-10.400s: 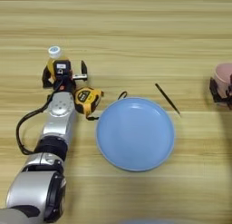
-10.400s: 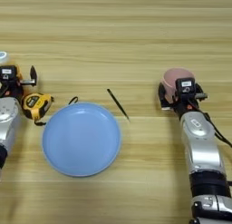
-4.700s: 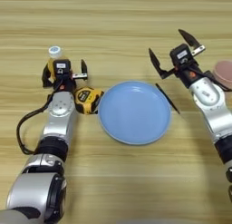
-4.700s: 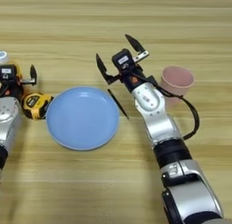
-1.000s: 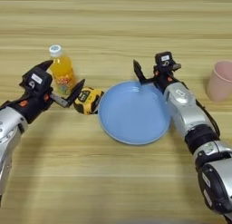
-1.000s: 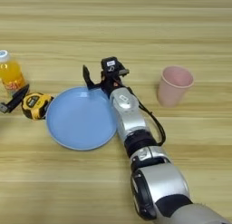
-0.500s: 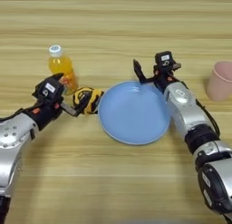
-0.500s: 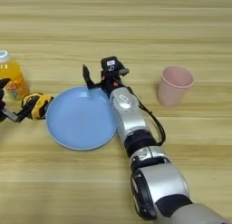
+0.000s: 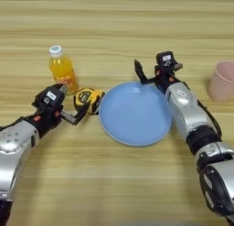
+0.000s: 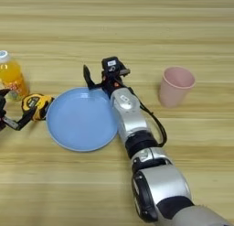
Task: Move the objects on the table
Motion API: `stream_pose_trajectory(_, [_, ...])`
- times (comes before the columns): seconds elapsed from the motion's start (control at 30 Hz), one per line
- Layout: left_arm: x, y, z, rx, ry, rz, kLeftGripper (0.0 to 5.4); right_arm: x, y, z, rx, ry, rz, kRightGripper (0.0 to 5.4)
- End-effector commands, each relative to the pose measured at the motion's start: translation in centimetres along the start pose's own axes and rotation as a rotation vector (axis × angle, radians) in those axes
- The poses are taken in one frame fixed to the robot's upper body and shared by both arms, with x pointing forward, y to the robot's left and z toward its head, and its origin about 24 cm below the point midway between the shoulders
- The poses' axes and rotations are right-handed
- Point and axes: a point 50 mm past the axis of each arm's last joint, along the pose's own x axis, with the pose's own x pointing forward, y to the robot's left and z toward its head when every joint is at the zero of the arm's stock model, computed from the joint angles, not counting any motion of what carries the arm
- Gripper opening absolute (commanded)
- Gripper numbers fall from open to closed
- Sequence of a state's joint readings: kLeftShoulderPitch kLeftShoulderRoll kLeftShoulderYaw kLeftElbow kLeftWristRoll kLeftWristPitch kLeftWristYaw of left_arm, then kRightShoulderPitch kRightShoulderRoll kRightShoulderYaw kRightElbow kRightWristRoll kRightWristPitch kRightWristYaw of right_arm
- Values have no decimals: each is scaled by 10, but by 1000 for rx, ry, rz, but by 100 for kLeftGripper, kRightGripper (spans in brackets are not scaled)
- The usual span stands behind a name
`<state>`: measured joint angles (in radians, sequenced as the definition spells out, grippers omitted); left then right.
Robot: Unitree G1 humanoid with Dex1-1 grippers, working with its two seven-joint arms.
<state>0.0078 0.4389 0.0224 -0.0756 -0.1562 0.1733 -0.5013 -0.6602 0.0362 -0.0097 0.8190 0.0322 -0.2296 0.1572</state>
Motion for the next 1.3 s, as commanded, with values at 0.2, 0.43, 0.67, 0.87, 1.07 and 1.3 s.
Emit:
stream_pose_trajectory(0.2, [5, -9, -12, -10, 30, -24, 540, 5, 2, 10, -10, -33, 2, 537])
stream_pose_trajectory(0.43, [7, -13, -16, -19, 42, -37, 540, 5, 2, 11, -10, -34, 2, 537])
stream_pose_trajectory(0.67, [8, -14, -18, -22, 47, -41, 540, 5, 3, 11, -9, -37, 3, 537])
stream_pose_trajectory(0.87, [8, -12, -20, -26, 52, -27, 540, 5, 3, 12, -10, -37, 4, 537])
stream_pose_trajectory(1.07, [12, -13, -23, -37, 57, -25, 540, 5, 4, 12, -11, -37, 5, 537])
stream_pose_trajectory(1.3, [20, -18, -28, -59, 60, -28, 540, 4, 4, 12, -10, -39, 6, 537])
